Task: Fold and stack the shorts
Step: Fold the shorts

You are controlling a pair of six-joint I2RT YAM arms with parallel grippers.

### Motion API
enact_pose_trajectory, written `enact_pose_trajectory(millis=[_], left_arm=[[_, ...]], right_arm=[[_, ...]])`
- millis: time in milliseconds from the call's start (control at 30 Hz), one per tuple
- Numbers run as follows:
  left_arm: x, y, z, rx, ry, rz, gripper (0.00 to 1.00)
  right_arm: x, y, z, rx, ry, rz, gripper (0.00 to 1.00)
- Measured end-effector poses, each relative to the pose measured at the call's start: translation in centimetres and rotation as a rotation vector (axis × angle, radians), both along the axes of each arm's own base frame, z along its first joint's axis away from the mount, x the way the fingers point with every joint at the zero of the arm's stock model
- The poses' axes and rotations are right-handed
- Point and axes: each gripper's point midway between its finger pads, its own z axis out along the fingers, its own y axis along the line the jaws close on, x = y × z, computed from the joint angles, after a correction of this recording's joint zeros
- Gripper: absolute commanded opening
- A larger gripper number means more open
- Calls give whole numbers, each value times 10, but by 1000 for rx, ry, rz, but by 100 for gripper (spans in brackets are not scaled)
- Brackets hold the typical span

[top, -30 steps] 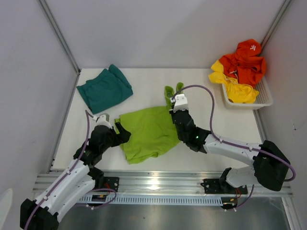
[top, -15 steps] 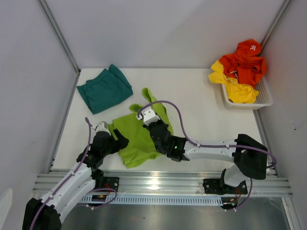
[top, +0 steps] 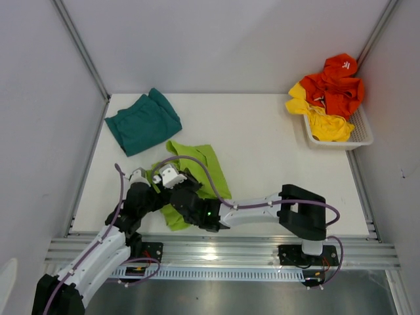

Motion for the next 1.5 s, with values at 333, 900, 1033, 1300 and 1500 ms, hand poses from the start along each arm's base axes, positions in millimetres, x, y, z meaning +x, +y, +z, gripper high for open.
enact_pose_trajectory(millis=[333,900,1033,1300,1500], left_arm=[[-9,3,2,-6,5,7,77],[11,46,96,19,-10,356,89],[22,50,119,40,-28,387,95],[32,63,109,101,29,425,96],[40,63,97,122,72,398,96]], right_arm=[[-17,16,-50,-100,41,5,0],[-29,17,-78,-72,92,44,0],[-48,17,-87,-100,59,102,1],[-92,35,-115,-196,6,266,99],[-134,39,-130,-238,82,461,99]])
